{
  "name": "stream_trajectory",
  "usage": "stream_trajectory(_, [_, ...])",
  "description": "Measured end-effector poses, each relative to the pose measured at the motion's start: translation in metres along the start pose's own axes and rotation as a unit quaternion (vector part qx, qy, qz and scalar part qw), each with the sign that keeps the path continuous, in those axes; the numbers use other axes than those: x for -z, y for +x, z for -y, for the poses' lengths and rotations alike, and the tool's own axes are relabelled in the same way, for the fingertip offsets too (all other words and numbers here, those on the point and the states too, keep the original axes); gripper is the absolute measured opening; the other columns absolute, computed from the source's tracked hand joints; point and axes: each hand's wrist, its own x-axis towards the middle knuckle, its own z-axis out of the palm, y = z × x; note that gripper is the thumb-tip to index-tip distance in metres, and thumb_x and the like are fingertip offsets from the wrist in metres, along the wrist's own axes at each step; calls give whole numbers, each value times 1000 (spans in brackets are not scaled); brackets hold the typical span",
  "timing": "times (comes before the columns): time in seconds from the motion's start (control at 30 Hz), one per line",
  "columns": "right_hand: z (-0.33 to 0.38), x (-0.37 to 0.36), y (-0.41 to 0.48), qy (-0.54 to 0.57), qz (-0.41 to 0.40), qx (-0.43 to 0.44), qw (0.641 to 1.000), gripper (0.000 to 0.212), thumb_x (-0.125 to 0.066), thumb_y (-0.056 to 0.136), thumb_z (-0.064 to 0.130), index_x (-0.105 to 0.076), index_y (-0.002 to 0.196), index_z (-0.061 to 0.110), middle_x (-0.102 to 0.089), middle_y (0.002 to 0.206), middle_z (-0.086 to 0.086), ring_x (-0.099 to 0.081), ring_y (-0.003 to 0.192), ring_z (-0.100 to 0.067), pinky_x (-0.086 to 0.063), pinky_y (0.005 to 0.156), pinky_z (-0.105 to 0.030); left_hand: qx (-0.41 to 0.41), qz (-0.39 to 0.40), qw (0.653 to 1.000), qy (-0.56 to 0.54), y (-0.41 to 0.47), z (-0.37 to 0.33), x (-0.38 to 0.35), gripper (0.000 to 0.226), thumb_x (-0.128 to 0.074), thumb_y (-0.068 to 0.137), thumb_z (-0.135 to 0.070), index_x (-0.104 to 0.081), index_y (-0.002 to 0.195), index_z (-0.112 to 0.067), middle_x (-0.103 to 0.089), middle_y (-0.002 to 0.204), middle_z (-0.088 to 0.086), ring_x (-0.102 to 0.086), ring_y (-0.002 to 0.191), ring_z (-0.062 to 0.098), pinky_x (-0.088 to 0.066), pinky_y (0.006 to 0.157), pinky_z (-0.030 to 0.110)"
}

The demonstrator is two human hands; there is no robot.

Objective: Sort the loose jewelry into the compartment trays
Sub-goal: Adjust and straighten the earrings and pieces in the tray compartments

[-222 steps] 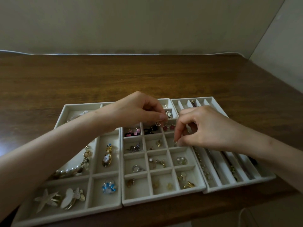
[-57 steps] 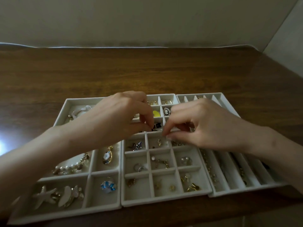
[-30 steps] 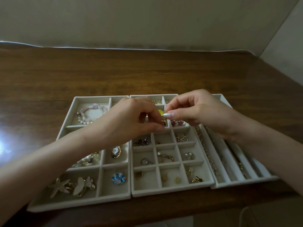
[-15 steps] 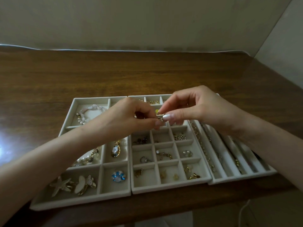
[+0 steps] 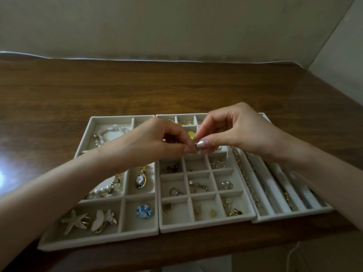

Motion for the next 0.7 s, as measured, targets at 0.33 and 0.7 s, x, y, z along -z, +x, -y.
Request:
stream_trajectory(0.33, [0,-2,-4,-107,-6,9,994,12,-77,72,10,-68,81,10,-70,81,-1,-67,75,-7,-53,66,-19,-13,15,999,31,-1,-1,-1,7,-67,81,-20,-72,82,-24,-64,69,-17,-58,64,-3,-42,59,8])
stream_trajectory(0.7, [0,-12,-5,-225,-6,21,974,9,-77,75,12,-74,81,18,-69,76,11,-63,75,3,-51,69,-12,-4,-80,996,39,0,-2,9,8,-64,81,-26,-71,84,-23,-70,80,-2,-65,77,14,-53,81,42])
